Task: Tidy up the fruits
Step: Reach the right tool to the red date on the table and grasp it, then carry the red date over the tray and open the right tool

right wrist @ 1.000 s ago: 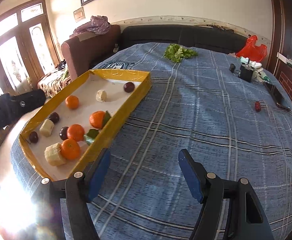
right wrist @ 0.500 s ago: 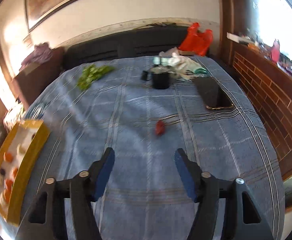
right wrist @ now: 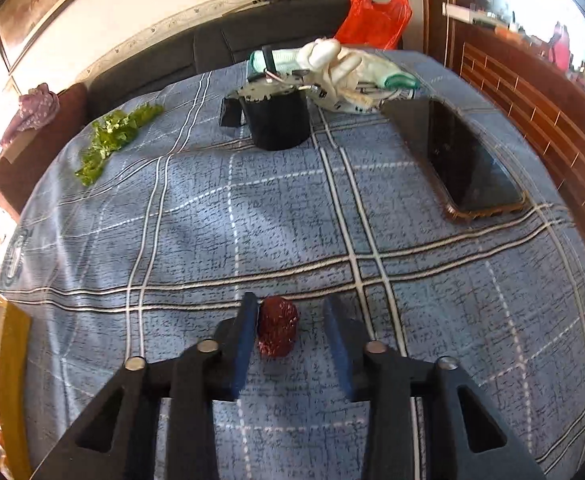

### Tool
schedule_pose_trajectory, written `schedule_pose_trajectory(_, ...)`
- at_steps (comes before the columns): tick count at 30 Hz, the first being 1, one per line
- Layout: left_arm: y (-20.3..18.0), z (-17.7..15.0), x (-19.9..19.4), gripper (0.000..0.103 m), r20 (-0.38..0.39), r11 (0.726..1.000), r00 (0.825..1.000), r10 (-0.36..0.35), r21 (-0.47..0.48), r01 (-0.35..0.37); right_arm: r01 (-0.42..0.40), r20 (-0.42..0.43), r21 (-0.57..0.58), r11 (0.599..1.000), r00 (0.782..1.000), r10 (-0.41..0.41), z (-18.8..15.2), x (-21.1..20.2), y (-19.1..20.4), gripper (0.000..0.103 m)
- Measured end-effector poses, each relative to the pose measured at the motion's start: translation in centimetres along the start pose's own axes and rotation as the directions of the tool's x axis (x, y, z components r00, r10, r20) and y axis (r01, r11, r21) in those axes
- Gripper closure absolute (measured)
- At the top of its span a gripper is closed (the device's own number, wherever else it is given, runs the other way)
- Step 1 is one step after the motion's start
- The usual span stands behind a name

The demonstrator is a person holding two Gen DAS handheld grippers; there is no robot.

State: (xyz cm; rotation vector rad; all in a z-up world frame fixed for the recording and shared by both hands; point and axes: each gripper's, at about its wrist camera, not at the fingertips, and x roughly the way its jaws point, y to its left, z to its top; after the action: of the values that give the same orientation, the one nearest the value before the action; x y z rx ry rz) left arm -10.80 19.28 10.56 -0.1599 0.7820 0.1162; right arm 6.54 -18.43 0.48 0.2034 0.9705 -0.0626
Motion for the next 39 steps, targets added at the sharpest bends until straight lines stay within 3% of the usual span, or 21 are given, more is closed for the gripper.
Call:
schedule_pose_trajectory(6, 1.1, 0.1, 0.7, 0.012, -0.002, 0.999, 1.000, 0.022, -0.039, -0.022, -0.047, 0.002, -0.016, 0.999, 0.999, 0.047, -0.6, -2.0, 0.7, 0.084)
schedule_pose_trajectory(11, 3.3, 0.2, 0.2, 0.012, 0.019, 0.996, 0.998, 0.054, -0.075, -0.053, -0.210, 0.015, -0.087, 0.974, 0.977, 0.212, -2.1, -6.7, 5.6, 0.084)
schedule_pose_trajectory(16, 6.7, -0.2, -1.4, 0.012, 0.053, 0.987, 0.993, 0.109, -0.124, -0.102, -0.368, -0.010, -0.207, 0.907, 0.927, 0.374, -4.7, -10.7, 13.3, 0.083)
schedule_pose_trajectory(20, 9.7, -0.6, -2.7, 0.012, 0.072, 0.976, 0.987, 0.146, -0.175, -0.132, -0.502, -0.104, -0.270, 0.822, 0.863, 0.494, -7.7, -12.2, 19.8, 0.083)
schedule_pose_trajectory(22, 11.0, -0.8, -3.2, 0.012, 0.076, 0.969, 0.985, 0.153, -0.205, -0.135, -0.554, -0.159, -0.287, 0.781, 0.832, 0.532, -9.4, -12.3, 22.9, 0.083)
schedule_pose_trajectory(27, 13.6, -1.3, -3.8, 0.012, 0.081, 0.958, 0.986, 0.146, -0.261, -0.121, -0.602, -0.246, -0.323, 0.730, 0.799, 0.549, -12.2, -11.1, 29.4, 0.082)
schedule_pose_trajectory(39, 16.7, -2.4, -3.0, 0.012, 0.063, 0.947, 0.986, 0.151, -0.294, -0.127, -0.538, -0.299, -0.420, 0.731, 0.842, 0.449, -14.5, -7.3, 36.8, 0.082)
